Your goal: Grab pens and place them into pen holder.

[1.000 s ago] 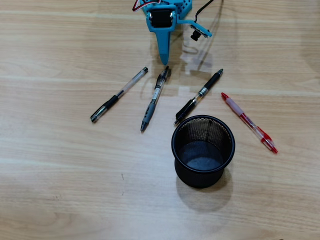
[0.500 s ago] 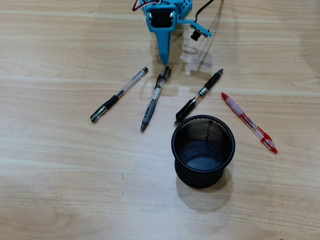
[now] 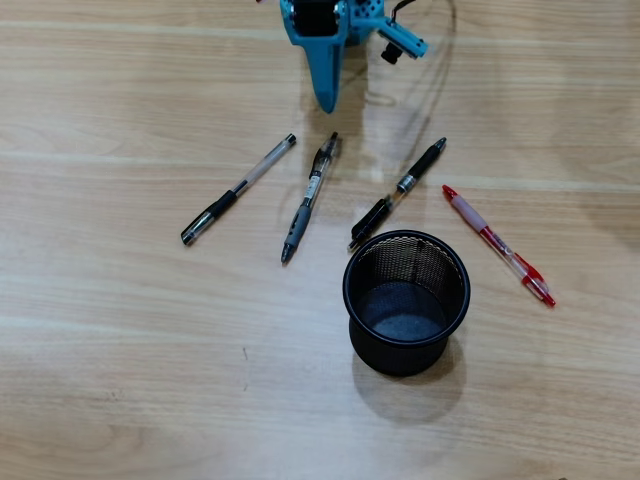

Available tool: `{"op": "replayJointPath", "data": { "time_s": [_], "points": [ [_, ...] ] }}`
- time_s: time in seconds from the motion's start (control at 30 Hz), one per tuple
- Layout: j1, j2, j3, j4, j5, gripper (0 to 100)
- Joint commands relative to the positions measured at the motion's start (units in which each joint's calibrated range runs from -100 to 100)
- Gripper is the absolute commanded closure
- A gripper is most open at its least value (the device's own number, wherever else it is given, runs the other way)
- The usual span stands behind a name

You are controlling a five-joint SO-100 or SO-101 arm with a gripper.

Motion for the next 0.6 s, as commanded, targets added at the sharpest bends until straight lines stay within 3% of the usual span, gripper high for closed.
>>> {"op": "replayJointPath", "data": {
  "time_s": [0.0, 0.23, 0.4, 0.57],
  "points": [
    [2.06, 8.9, -13.62, 0.04, -0.59, 98],
    [4.34, 17.82, -24.3, 0.22, -10.44, 98],
    [6.26, 21.9, -26.65, 0.49, -22.69, 98],
    [8.18, 26.91, -32.35, 9.79, -32.06, 98]
  ]
}}
